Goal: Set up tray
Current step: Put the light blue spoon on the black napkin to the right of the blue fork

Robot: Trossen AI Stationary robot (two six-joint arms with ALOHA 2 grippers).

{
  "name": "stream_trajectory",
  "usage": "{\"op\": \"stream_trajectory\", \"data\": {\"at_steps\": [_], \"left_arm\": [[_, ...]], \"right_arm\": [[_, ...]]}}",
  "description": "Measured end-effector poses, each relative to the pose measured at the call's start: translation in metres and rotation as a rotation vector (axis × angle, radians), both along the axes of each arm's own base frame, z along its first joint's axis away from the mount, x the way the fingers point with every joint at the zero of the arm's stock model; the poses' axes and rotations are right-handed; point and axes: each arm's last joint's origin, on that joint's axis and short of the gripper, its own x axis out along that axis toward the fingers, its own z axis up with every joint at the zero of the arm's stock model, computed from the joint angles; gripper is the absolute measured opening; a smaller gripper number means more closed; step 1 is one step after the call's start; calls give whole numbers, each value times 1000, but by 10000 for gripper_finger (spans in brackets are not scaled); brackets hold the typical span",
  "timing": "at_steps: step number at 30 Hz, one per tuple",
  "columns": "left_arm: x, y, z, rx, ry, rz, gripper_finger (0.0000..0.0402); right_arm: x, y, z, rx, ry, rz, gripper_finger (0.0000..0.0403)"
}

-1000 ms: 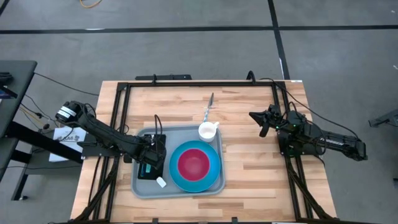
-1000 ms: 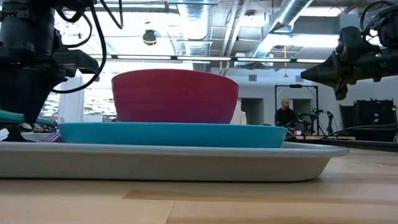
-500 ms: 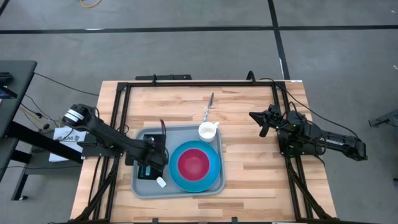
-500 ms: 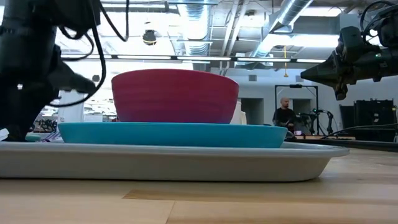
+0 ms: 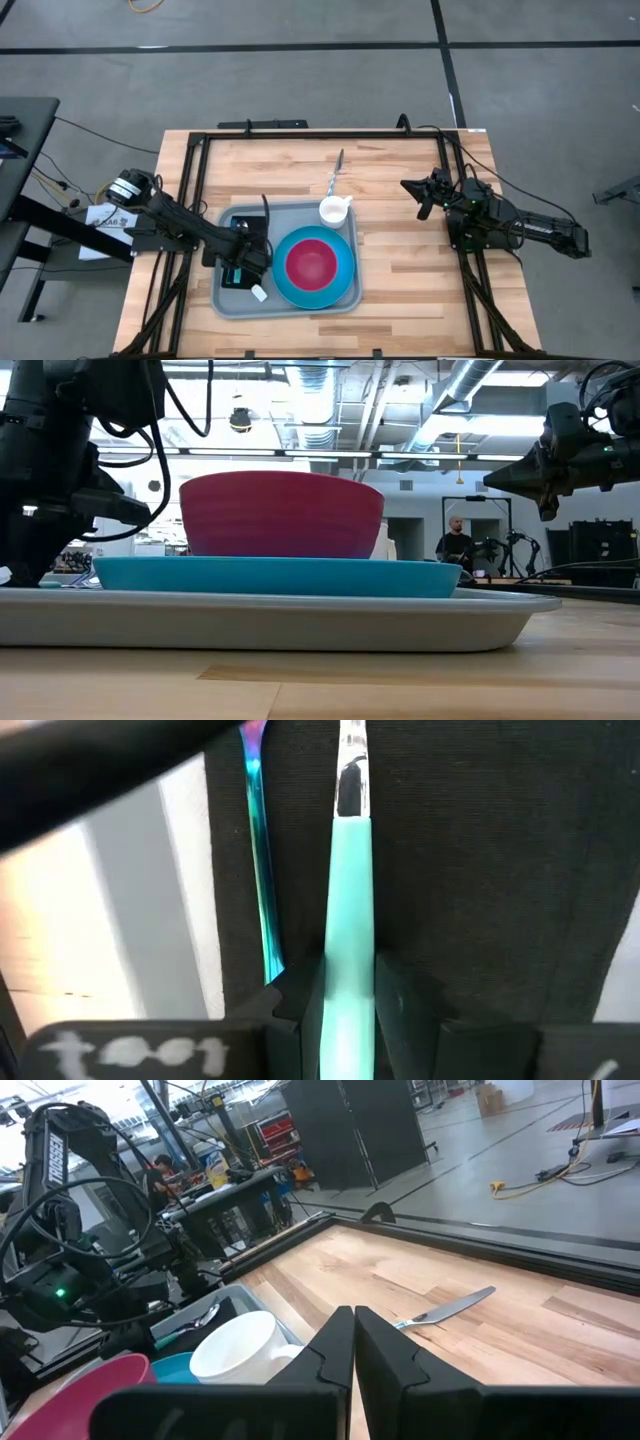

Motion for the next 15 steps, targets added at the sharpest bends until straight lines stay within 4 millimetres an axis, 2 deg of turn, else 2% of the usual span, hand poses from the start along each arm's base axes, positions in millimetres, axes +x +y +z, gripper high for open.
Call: {"op": "stream_trajectory", "data": {"at_steps": [15], "left_arm": [[2, 0, 5, 24, 1, 3, 72]], "right_arm": [[0, 0, 0, 0, 1, 0, 5]]}}
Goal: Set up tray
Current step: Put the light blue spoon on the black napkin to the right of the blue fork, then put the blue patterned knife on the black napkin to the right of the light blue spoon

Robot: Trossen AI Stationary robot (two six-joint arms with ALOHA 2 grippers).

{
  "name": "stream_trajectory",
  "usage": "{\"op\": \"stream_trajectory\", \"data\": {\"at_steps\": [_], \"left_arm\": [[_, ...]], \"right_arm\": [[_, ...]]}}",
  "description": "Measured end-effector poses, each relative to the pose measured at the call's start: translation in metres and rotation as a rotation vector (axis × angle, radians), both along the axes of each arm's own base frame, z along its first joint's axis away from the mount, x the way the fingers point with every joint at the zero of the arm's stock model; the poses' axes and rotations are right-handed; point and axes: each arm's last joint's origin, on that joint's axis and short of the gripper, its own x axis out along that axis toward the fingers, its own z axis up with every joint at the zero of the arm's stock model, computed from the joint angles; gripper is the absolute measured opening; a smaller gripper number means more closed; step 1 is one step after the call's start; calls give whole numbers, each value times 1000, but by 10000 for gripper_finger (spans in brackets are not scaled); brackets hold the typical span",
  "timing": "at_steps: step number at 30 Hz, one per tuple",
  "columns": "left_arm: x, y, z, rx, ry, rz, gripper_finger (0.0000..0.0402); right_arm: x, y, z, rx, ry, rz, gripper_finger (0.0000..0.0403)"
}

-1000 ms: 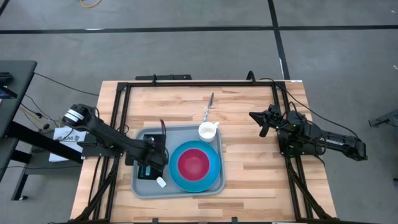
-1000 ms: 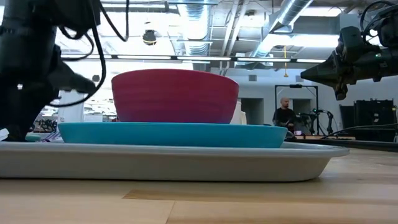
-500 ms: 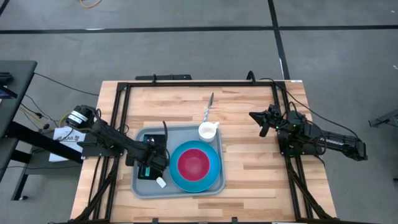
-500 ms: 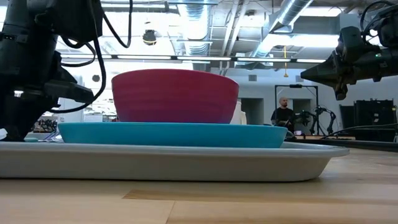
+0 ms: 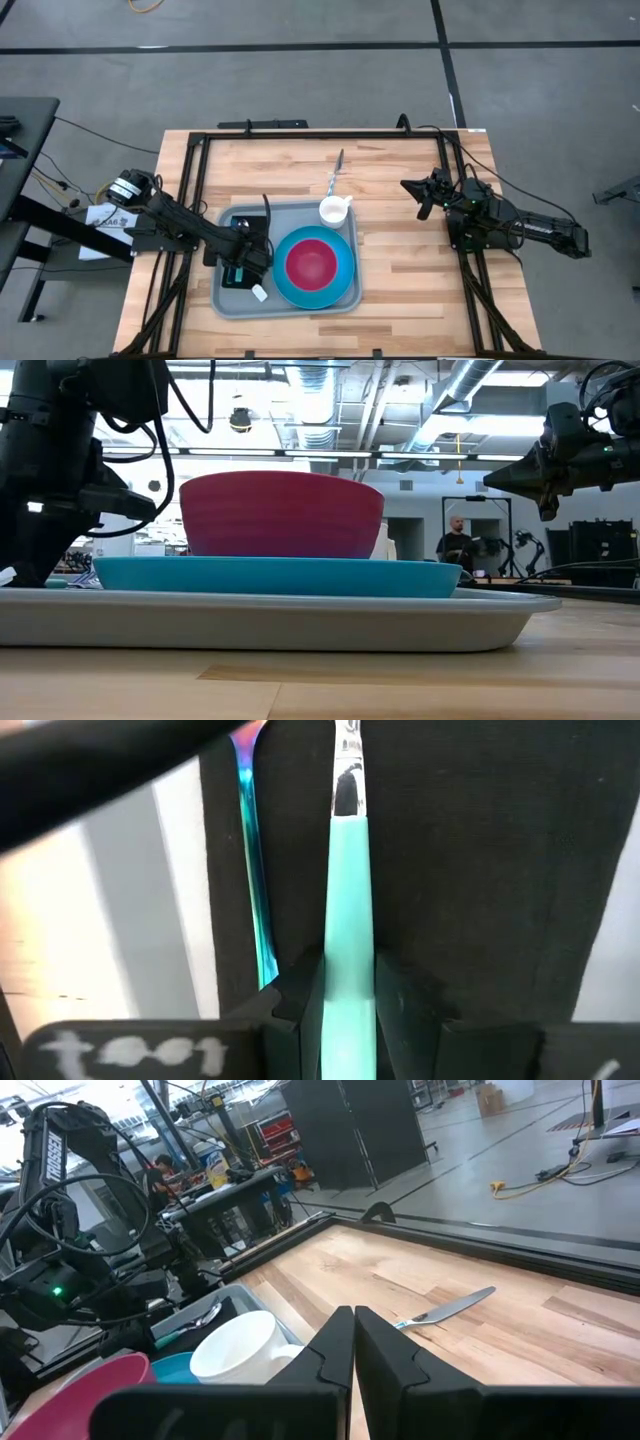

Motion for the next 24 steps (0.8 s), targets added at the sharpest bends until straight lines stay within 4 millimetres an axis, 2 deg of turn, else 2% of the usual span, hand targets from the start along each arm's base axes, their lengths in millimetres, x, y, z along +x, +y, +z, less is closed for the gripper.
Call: {"op": "stream_trajectory", "data": {"at_steps": [6, 18, 24], "left_arm": [[0, 0, 0, -1, -1, -1, 82], [0, -1, 1, -28, 12, -37, 164], [2, 2, 26, 54, 104, -53, 172]], "right_arm": [[0, 0, 0, 0, 0, 0, 5], [0, 0, 0, 0, 1, 2, 5], [0, 0, 0, 1, 1, 2, 5]]}}
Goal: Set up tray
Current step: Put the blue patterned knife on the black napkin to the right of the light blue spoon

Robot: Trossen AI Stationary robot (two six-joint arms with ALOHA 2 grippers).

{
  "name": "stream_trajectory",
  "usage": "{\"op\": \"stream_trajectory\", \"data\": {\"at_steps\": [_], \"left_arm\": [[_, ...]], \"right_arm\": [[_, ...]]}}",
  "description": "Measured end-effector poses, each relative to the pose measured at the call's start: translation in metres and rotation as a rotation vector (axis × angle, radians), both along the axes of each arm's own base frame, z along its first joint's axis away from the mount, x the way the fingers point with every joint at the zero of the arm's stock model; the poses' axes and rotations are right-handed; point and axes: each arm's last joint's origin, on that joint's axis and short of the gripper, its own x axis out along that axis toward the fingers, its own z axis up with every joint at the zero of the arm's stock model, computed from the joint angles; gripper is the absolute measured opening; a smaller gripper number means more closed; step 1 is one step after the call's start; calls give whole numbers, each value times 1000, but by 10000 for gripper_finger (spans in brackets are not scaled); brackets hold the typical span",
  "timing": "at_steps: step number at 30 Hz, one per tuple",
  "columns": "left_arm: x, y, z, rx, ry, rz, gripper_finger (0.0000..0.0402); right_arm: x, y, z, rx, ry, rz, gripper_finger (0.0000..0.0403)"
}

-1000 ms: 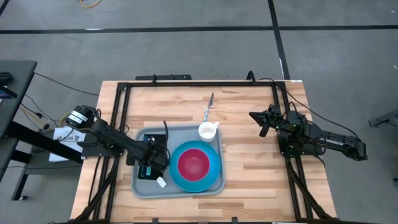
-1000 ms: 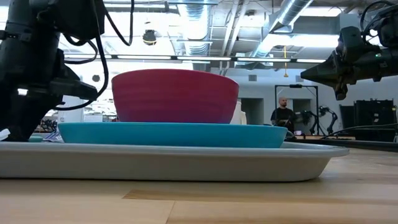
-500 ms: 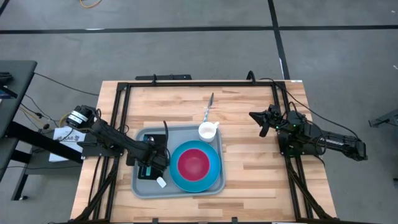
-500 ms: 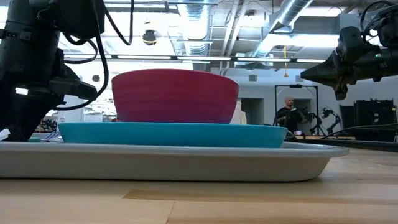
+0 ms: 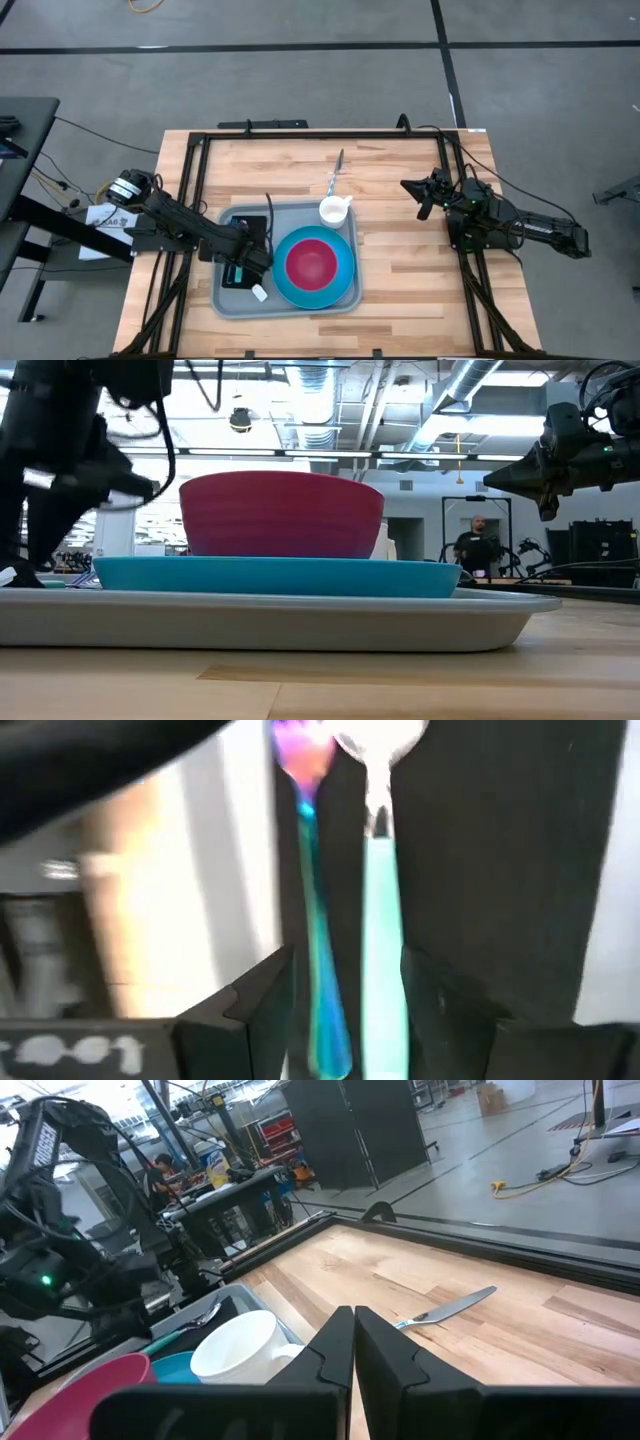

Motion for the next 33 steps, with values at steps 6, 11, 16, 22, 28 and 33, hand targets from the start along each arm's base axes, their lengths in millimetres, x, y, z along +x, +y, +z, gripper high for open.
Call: {"op": "stream_trajectory", "data": {"at_steps": [6, 11, 16, 22, 28, 33], "left_arm": [[31, 14, 58, 165, -142, -41, 171], [75, 50, 116, 348, -456, -98, 171], [109, 108, 156, 481, -694, -205, 171], [130, 187, 160, 497, -864, -213, 171], [154, 238, 121, 369, -833, -225, 171], [183, 261, 90, 262, -706, -283, 171]], "right_arm": [[0, 0, 0, 0, 0, 0, 5], [0, 0, 0, 0, 0, 0, 5], [0, 0, 0, 0, 0, 0, 5], [0, 0, 0, 0, 0, 0, 5], [0, 0, 0, -1, -4, 1, 5], [0, 0, 0, -1, -3, -2, 5]]}}
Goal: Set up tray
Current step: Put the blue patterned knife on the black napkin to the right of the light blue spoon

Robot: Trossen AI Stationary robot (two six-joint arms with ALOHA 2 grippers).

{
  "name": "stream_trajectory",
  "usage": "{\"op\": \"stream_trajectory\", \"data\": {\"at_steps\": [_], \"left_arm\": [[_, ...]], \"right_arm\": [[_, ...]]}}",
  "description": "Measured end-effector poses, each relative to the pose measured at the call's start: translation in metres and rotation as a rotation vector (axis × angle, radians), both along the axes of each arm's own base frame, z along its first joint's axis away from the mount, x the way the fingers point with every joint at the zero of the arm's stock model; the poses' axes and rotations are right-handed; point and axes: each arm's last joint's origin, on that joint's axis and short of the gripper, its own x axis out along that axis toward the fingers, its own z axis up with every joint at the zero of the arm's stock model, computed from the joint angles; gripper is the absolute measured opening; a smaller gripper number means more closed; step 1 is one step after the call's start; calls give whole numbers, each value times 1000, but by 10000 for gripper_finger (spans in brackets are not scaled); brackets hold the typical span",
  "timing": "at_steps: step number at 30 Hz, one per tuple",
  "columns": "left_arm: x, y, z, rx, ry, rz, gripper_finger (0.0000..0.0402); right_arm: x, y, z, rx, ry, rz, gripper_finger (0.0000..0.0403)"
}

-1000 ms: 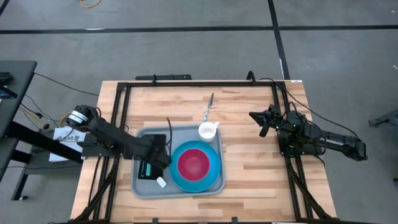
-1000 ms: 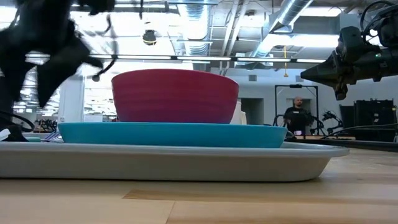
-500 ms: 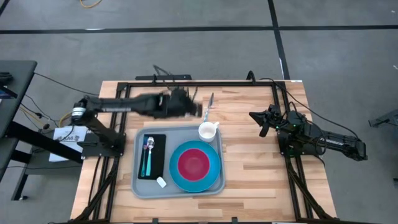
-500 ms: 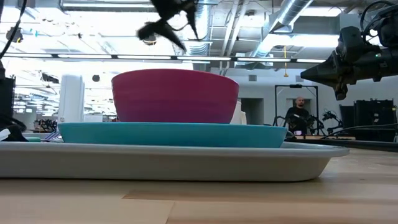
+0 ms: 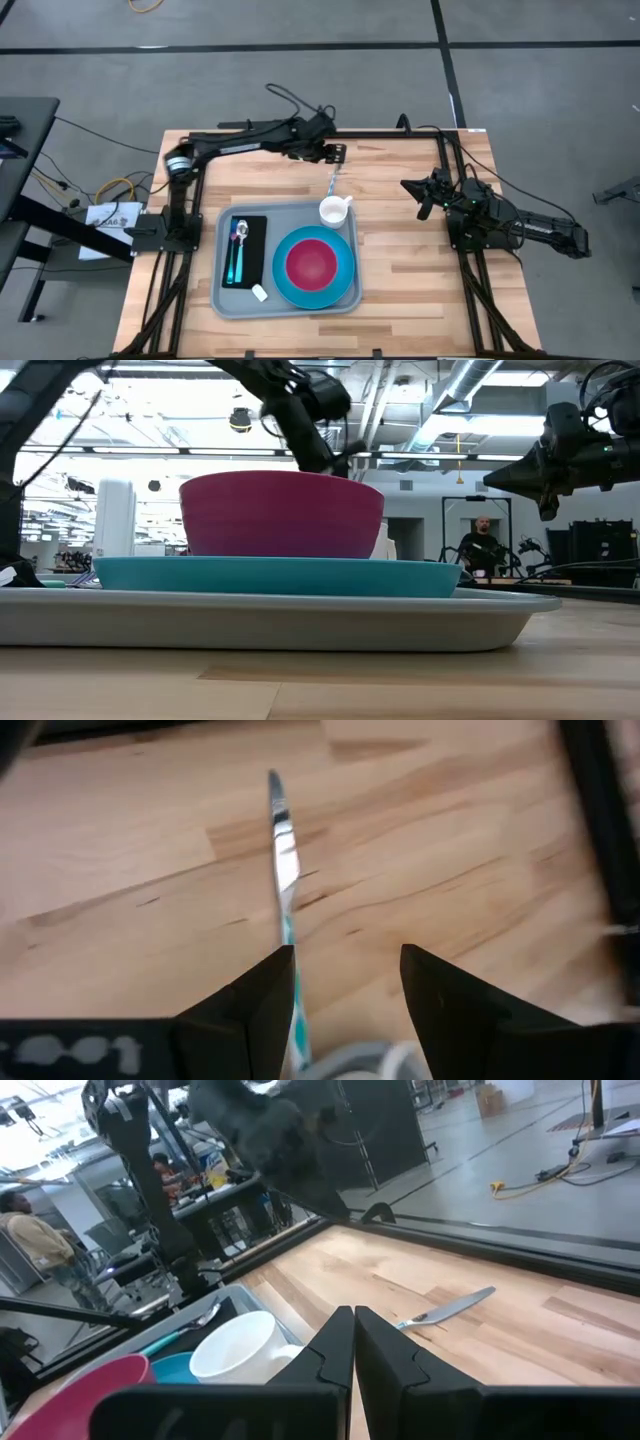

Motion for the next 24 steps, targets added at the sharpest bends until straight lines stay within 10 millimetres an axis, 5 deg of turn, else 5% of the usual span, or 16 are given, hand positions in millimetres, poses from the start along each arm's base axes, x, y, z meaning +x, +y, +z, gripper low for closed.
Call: {"op": "stream_trajectory", "data": {"at_steps": [14, 24], "left_arm": [[56, 24, -34, -50, 335, -178, 171], [61, 13, -47, -66, 364, -179, 171]], "right_arm": [[0, 0, 0, 1, 3, 1, 5], [0, 0, 0, 1, 3, 2, 5]]}}
